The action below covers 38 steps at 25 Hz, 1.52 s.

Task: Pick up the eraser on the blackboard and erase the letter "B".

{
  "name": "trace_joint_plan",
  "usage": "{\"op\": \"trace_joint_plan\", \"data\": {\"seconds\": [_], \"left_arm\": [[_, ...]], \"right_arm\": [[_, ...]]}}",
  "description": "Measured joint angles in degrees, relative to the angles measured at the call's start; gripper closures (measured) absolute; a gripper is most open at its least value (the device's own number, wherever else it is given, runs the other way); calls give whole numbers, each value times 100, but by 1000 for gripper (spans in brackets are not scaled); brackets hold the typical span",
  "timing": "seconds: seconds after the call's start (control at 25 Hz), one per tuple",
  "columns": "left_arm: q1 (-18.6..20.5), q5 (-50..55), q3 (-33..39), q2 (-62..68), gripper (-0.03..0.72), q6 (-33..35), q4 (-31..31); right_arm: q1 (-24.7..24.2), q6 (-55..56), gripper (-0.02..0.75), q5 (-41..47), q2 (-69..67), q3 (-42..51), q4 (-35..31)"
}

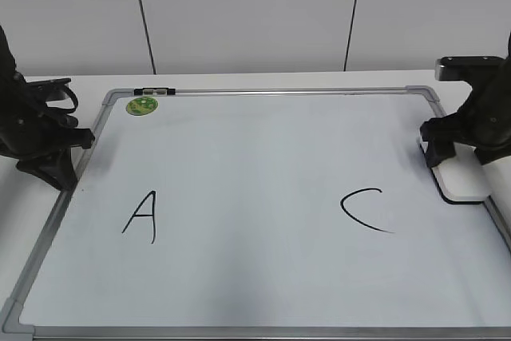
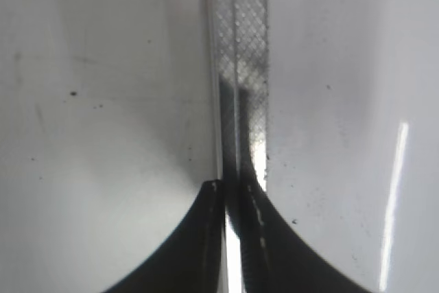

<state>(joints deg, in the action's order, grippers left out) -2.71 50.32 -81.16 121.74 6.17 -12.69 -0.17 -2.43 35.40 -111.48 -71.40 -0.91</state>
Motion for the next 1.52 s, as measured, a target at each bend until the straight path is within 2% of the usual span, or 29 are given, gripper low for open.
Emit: {"op": "trace_joint_plan", "data": {"seconds": [0.2,0.28,0.44,0.56,0.68,0.88,1.24,1.52], "left_arm": [[-22,71,-100,0,596,11,71],[-47,163,-257,0,523,20,95],[-47,458,-744,-122,327,20,202],[-47,1003,-1130,-276,260,20,250],[-47,1656,-1345,-519,246,20,250],[-47,1890,-1258,-1178,274,20,199],[-55,2012,-313,-3391,296,10,104],[-69,2060,781,-5398,297,-11,59]], "right_arm": [[0,0,132,429,156,-213,0],[0,-11,139,544,397,-323,0],[0,-210,143,781,913,-402,-46],[0,-317,144,1158,1379,-402,-73],[0,-389,144,1544,1838,-402,-173],[0,-657,144,2329,2824,-402,-445],[0,-701,144,3319,4271,-126,-528],[0,-710,145,3610,5590,484,-662]]}}
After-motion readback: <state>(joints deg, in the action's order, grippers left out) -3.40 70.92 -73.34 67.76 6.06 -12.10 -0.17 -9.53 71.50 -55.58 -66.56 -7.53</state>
